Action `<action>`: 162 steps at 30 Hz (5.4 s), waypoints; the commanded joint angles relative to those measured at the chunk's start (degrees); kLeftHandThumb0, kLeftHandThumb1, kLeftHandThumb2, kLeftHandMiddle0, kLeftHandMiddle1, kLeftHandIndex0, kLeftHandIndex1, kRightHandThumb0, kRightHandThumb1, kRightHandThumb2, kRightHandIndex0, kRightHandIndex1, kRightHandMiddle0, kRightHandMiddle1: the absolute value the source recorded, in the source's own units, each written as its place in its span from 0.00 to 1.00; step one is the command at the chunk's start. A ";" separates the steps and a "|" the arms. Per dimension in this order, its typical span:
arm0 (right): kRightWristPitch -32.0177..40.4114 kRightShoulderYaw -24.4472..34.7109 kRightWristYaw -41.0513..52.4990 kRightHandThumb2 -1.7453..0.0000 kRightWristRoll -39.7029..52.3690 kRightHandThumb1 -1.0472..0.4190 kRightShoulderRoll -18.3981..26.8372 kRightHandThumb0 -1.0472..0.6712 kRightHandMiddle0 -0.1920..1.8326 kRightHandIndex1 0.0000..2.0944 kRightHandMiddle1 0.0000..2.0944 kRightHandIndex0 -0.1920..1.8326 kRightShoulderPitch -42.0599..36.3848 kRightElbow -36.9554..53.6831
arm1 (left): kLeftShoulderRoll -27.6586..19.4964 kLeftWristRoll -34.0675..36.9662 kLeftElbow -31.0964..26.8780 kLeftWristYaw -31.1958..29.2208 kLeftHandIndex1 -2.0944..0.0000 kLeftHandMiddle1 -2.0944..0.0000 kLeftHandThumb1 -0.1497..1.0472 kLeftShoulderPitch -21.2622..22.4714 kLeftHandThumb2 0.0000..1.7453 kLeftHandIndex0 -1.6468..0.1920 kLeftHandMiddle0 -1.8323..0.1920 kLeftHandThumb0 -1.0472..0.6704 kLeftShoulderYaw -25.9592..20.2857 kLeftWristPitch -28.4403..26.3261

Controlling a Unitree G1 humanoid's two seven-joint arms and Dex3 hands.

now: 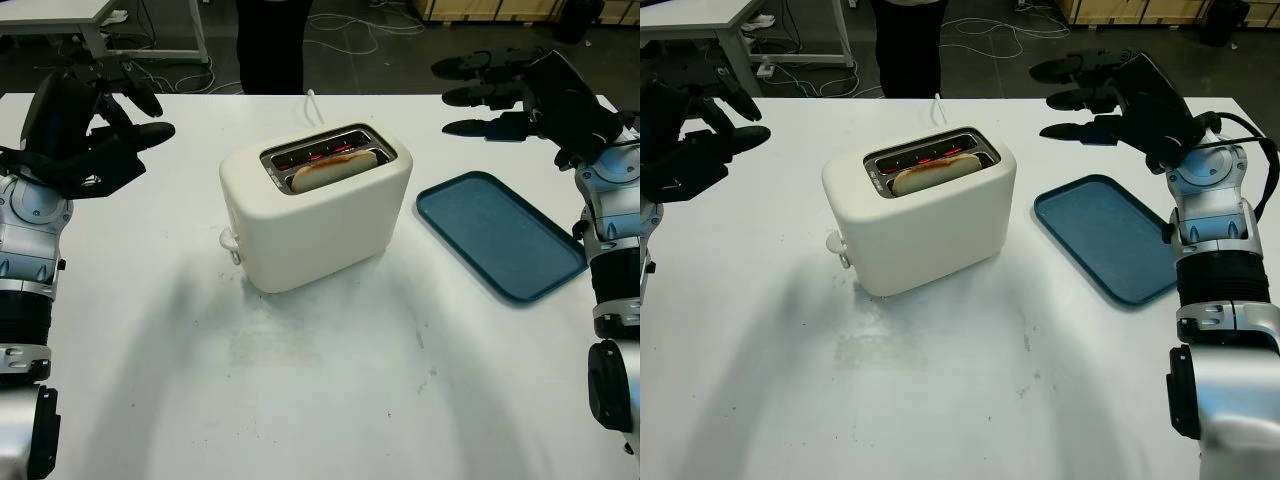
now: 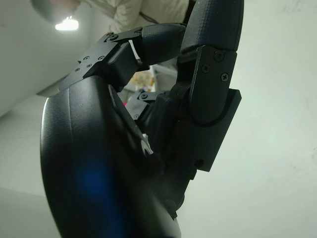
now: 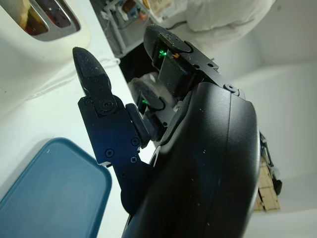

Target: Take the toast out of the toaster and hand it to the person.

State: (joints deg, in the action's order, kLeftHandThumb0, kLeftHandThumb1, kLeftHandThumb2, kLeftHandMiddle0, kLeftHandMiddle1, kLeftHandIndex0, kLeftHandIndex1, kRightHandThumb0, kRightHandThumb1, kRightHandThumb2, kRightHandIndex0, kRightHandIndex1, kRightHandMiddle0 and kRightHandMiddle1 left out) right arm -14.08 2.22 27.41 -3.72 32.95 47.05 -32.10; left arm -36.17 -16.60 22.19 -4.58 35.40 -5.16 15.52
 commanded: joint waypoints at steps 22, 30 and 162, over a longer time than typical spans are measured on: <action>-1.67 -0.51 -0.08 1.00 -0.53 0.21 0.60 0.32 0.49 0.01 0.00 0.52 -1.16 2.54 | -0.90 0.10 0.32 -3.11 0.30 0.31 0.89 1.77 0.10 0.60 0.56 0.00 1.55 1.14; -2.03 -0.71 0.11 1.00 -0.57 0.21 0.51 0.34 0.49 0.00 0.00 0.52 -1.18 2.83 | -1.09 -0.19 0.09 -2.49 0.31 0.32 0.89 1.26 0.11 0.59 0.56 0.00 1.32 1.00; -1.32 -0.89 0.05 1.00 -1.48 0.20 0.57 0.31 0.49 0.00 0.00 0.52 -2.01 4.61 | -0.61 -0.20 0.33 -1.35 0.31 0.32 0.89 0.67 0.10 0.58 0.56 0.00 1.43 0.47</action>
State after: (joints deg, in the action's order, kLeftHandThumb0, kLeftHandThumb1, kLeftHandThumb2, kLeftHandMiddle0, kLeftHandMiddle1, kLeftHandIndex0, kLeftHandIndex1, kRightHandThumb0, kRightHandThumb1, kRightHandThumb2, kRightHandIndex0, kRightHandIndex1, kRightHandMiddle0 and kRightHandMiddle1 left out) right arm -16.00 1.39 27.42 -5.46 33.44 45.54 -27.88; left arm -36.30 -16.72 22.32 -6.37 36.26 -3.58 15.78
